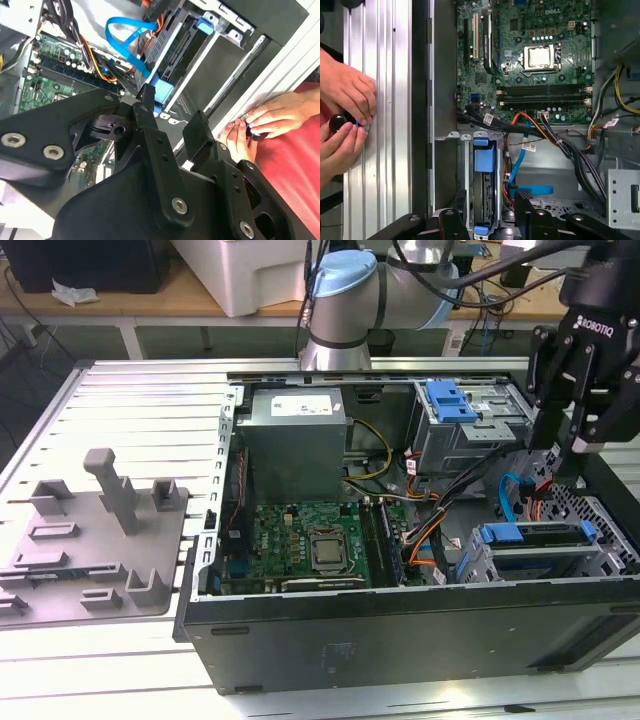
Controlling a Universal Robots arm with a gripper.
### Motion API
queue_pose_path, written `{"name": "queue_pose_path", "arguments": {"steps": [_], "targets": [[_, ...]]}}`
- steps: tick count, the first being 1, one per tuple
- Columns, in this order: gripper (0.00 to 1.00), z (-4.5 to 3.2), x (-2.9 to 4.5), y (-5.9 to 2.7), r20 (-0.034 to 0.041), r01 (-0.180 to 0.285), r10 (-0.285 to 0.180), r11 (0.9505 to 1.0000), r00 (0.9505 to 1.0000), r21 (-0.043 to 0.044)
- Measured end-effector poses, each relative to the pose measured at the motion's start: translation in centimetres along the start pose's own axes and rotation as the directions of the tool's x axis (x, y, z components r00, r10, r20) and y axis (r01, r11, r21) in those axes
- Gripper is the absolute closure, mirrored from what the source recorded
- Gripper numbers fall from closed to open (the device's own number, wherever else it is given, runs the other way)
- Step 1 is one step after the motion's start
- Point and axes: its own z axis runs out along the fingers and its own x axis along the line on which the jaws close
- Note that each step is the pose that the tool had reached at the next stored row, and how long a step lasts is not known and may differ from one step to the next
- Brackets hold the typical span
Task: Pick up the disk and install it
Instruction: 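Insert the first disk wire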
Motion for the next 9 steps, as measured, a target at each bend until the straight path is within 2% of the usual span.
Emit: {"name": "queue_pose_path", "arguments": {"steps": [9], "targets": [[0.49, -0.03, -0.39, -1.35, -0.0015, -0.065, 0.065, 0.9978, 0.9979, -0.0155]]}}
